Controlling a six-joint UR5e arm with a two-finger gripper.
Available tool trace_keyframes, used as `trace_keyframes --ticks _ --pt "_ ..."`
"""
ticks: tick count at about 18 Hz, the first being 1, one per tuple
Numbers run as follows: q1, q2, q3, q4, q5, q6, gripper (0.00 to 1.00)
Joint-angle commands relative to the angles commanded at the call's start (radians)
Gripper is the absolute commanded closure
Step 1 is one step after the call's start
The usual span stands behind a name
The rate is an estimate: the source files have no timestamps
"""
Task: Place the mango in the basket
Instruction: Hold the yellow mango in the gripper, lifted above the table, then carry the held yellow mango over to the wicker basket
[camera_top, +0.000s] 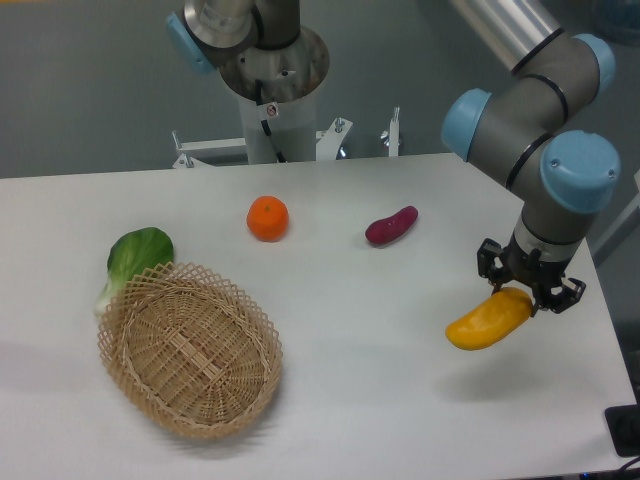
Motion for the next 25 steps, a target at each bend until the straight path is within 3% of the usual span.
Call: trace_keyframes --ticks 12,19,25 --pt "-0.060 0.017 -0.043 0.006 0.002 -0.051 0.53" --pt "-0.199 0.043 -0.083 0.009 0.002 -0.146 0.53" --pt "-0.296 0.100 -0.139 0.002 0.003 -0.187 0.53"
